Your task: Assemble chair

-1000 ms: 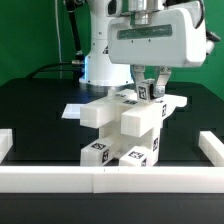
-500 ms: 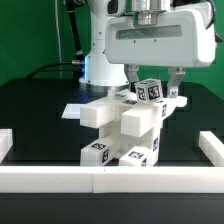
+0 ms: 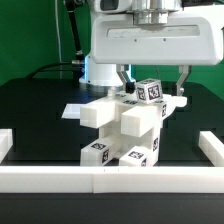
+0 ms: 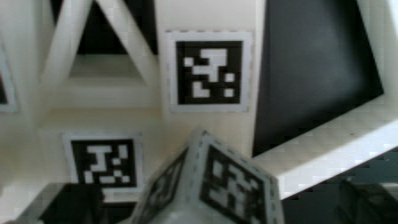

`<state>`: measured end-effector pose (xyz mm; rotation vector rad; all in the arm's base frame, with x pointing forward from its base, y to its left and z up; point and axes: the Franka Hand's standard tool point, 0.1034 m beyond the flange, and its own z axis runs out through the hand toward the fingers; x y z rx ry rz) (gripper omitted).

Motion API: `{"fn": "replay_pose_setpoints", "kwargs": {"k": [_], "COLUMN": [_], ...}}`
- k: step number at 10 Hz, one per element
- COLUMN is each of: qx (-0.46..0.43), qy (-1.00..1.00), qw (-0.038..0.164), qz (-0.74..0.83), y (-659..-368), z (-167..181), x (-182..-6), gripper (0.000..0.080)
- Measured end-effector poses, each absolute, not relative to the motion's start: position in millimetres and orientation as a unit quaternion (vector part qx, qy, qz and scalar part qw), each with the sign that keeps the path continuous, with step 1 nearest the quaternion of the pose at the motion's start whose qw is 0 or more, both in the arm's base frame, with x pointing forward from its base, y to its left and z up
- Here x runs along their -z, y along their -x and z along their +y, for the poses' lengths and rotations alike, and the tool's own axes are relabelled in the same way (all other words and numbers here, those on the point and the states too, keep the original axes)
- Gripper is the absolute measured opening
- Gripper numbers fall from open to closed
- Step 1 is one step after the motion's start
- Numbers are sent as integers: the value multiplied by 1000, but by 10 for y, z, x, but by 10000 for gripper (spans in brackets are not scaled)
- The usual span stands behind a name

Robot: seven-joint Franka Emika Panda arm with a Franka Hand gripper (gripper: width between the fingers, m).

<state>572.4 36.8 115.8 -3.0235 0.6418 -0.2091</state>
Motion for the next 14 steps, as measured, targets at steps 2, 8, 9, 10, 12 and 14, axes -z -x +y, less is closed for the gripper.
{"fn": "replay_pose_setpoints", "kwargs": {"k": [2, 8, 9, 10, 12, 14], "qx": [69, 70, 69, 69, 69, 69], "qy": [989, 996, 996, 996, 996, 996], "qw": [16, -4, -5, -5, -5, -5], "qz": [128, -53, -56, -55, -55, -54], "y": [-5726, -5728, -5728, -5728, -5728, -5728], "z": [356, 320, 319, 318, 317, 314], "x": [-1161, -1162, -1162, -1161, -1161, -1161], "gripper": [649, 649, 649, 649, 386, 265]}}
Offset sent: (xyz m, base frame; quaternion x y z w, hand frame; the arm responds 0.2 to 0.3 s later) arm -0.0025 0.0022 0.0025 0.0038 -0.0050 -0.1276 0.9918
